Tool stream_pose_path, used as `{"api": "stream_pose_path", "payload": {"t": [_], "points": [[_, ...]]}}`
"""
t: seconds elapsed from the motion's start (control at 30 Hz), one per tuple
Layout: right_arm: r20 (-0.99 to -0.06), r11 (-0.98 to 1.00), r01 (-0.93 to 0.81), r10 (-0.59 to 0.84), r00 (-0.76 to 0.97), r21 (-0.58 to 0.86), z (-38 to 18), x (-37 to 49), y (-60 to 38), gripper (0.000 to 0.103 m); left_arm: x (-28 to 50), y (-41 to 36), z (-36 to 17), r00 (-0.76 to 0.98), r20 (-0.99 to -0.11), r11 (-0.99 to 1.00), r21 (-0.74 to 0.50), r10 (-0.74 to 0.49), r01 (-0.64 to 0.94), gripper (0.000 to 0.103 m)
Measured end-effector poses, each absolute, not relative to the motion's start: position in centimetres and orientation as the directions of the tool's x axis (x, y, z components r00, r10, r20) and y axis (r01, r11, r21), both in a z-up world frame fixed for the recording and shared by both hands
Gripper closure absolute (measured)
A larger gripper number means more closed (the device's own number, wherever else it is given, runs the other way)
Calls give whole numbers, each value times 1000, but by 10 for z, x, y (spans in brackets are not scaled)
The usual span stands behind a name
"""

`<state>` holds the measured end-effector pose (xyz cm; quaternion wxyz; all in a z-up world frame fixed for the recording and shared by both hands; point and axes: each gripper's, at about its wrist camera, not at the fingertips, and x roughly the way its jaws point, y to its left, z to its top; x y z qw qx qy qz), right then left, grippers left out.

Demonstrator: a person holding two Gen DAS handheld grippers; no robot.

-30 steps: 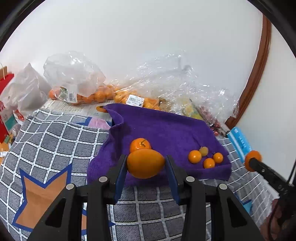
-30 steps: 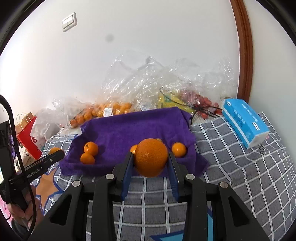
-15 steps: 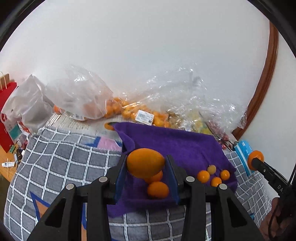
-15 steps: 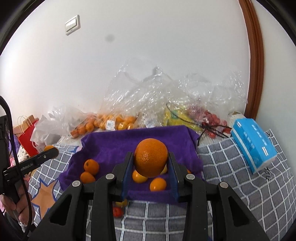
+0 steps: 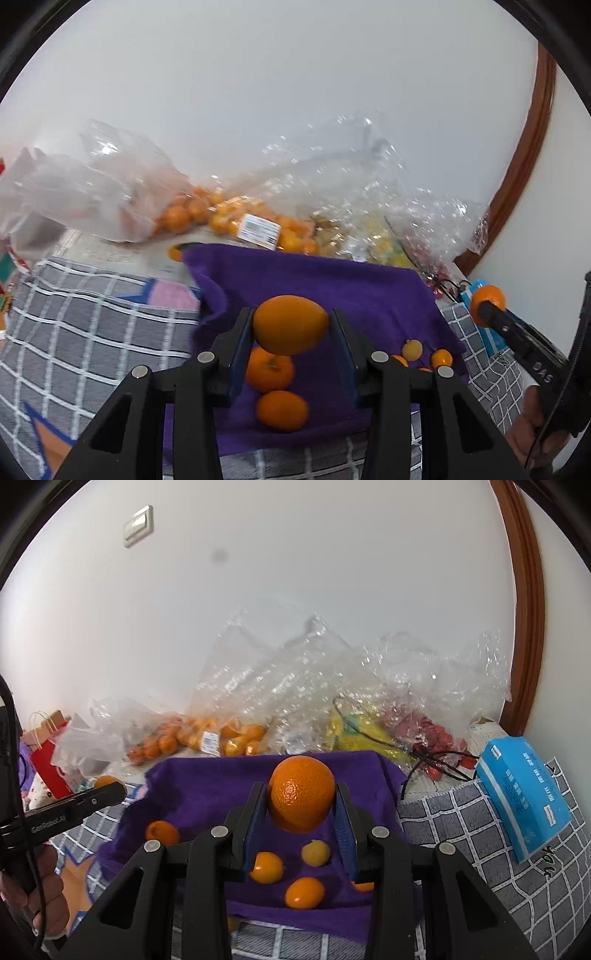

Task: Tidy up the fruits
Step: 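Lift both held fruits and carry them over the purple towel, then lower the round orange onto the towel and open the right tool while the left tool releases its oval orange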

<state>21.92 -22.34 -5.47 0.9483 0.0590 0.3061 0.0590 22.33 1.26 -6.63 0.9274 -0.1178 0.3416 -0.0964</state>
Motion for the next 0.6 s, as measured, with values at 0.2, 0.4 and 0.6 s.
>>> {"api": "stream_pose_path", "payload": {"t": [0.2,0.4,0.6], "points": [[-621,984,-48,144,770,169,-90,233,-236,67,228,-9,-92,738,-616,957,-253,-275,145,64],[-635,986,-16,119,763,166,-105,237,-247,67,226,-11,-113,738,-602,945,-287,-305,156,64],[-630,984,-30,135,764,174,-111,237,-246,67,221,-18,-116,758,-580,950,-260,-298,175,64]]}}
